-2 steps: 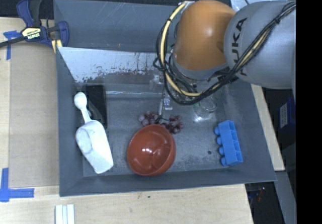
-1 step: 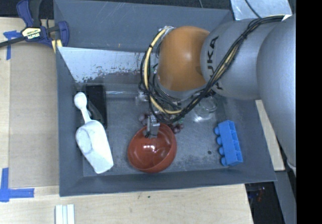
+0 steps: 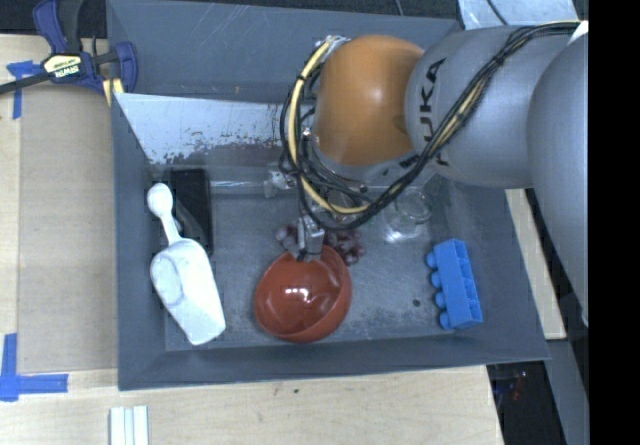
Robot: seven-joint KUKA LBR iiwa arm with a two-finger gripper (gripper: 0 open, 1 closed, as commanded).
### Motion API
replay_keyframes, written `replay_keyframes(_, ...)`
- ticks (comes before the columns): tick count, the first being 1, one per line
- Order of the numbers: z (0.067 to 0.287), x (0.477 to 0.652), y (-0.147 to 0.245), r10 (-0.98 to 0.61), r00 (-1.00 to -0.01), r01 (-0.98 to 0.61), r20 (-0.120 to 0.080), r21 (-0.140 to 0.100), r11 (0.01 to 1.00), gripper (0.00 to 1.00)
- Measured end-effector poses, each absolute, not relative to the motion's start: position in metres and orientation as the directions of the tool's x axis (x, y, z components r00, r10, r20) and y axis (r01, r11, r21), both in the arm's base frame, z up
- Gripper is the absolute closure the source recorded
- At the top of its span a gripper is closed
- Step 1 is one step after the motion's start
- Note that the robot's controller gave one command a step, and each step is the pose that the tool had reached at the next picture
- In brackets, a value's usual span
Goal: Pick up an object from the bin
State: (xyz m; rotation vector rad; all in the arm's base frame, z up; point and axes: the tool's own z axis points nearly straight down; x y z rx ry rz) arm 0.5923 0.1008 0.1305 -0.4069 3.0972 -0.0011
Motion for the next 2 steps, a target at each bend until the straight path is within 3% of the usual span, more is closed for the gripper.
replay_keyframes(1, 0.0682, 0.5711, 0.0717, -0.459, -0.888, -0.459, -0.004, 0.0, 0.888, 0.0)
replay_keyframes(2, 0.0702, 0.5804, 0.0689, -0.47, -0.883, -0.47, -0.009, -0.001, 0.883, 0.0)
